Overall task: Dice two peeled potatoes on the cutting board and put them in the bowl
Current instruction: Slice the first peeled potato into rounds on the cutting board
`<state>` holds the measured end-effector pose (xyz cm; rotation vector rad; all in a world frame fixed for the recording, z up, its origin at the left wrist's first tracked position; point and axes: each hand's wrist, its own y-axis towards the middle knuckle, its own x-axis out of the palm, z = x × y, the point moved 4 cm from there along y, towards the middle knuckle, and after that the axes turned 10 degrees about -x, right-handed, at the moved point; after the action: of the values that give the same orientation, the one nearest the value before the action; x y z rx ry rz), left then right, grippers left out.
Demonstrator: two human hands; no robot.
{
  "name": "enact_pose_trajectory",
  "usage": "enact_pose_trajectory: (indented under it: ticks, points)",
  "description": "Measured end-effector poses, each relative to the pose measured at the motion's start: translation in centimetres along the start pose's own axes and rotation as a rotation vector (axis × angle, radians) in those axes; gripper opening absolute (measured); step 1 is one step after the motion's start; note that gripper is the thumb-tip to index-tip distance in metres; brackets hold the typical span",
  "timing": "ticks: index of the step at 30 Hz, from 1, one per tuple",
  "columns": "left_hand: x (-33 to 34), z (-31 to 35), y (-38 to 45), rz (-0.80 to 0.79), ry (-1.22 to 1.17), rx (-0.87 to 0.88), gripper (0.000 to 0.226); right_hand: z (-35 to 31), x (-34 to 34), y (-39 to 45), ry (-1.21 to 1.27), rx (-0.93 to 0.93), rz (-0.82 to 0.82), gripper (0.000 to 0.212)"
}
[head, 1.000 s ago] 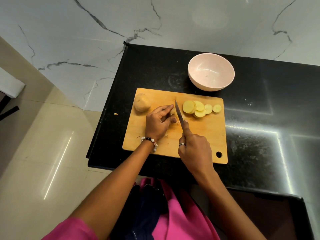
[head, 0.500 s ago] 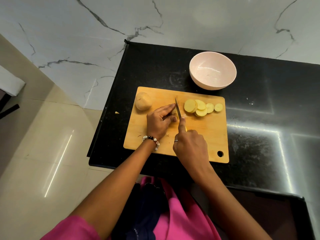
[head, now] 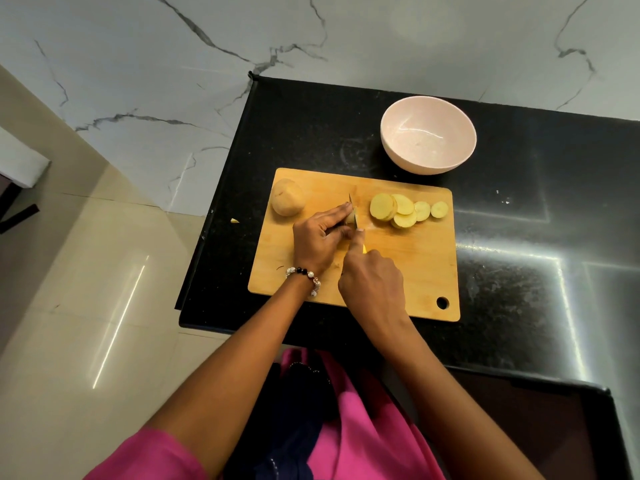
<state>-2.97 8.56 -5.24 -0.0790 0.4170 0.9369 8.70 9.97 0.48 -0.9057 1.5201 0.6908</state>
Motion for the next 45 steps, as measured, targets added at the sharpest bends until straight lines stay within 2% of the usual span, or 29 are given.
enact_pose_trajectory:
  ticks: [12, 18, 26, 33, 40, 45]
  points:
    - [0.0, 0.1, -0.1, -0.011, -0.06, -0.125, 0.037, 0.6, 2.3, -0.4, -0.023, -0.014, -0.048, 0.059]
    - [-0.1, 0.1, -0.1, 0.009, -0.022, -0.14, 0.041, 1.8, 2.5, -2.0, -0.027, -0.081, -0.098, 0.062]
    - [0.0, 0.4, -0.1, -0.014, 0.028, -0.113, 0.045, 2.4, 3.4, -4.0, 0.016, -0.064, -0.191, 0.065]
    - [0.1, 0.4, -0.3, -0.057, -0.087, -0.165, 0.049, 4.2, 3.1, -1.9, 0.044, -0.032, -0.11, 0.06]
    - [0.1, 0.5, -0.5, -0.068, -0.096, -0.172, 0.047, 5.4, 3.4, -1.7, 0.138, -0.008, -0.071, 0.061]
    - [0.0, 0.4, -0.4, -0.074, -0.11, -0.188, 0.046, 6.2, 3.0, -2.0, 0.354, 0.019, 0.099, 0.056]
